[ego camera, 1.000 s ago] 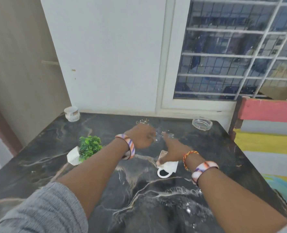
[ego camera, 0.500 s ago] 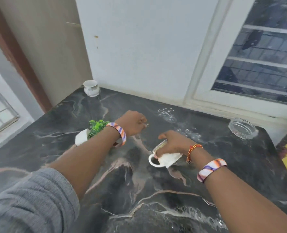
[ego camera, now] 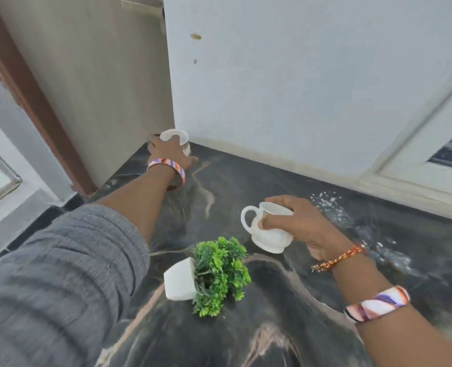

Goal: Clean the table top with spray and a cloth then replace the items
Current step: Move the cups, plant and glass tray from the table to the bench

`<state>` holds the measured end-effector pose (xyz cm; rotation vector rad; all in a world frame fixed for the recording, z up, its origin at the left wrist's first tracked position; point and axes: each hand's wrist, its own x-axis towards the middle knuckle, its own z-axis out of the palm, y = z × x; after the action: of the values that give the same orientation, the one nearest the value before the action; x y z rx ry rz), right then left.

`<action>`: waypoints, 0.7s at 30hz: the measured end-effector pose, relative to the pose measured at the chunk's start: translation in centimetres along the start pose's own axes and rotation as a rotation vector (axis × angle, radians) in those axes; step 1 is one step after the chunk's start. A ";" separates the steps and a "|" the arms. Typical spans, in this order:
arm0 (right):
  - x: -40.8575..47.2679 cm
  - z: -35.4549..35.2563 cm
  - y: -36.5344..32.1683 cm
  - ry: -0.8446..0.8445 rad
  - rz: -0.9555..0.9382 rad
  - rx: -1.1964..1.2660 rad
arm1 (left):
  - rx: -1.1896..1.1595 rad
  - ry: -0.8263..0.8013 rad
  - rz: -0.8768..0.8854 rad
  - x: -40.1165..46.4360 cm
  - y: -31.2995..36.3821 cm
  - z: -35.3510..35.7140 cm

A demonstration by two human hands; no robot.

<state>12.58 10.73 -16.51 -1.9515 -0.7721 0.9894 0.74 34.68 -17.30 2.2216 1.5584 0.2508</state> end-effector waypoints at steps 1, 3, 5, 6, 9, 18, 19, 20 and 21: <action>0.1 0.1 0.2 0.002 0.015 0.031 | -0.006 0.004 -0.006 0.7 -0.1 0.4; -0.1 0.0 0.7 0.006 0.045 0.079 | -0.069 0.042 -0.048 1.5 -0.3 1.0; -0.5 -0.5 1.1 0.021 0.080 0.109 | -0.096 0.083 -0.047 2.0 -0.4 1.2; -0.9 -0.9 1.2 0.037 0.096 0.114 | -0.093 0.093 -0.019 2.0 -0.2 1.1; -2.2 -2.1 1.3 0.086 0.129 0.132 | -0.159 0.114 0.100 0.8 1.4 0.5; -9.5 -8.0 2.9 0.242 0.110 0.174 | -0.275 -0.048 0.513 -10.7 13.5 -0.2; -11.0 -9.1 3.6 0.263 0.110 0.179 | -0.266 -0.101 0.577 -12.6 15.1 0.3; -12.7 -10.3 4.5 0.288 0.110 0.187 | -0.273 -0.153 0.640 -14.6 16.7 0.9; -14.1 -11.4 5.3 0.307 0.113 0.194 | -0.288 -0.197 0.690 -16.4 18.0 1.4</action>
<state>15.92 -7.22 -11.73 -1.9317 -0.3828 0.7718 10.82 13.96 -9.41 2.3751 0.5694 0.4057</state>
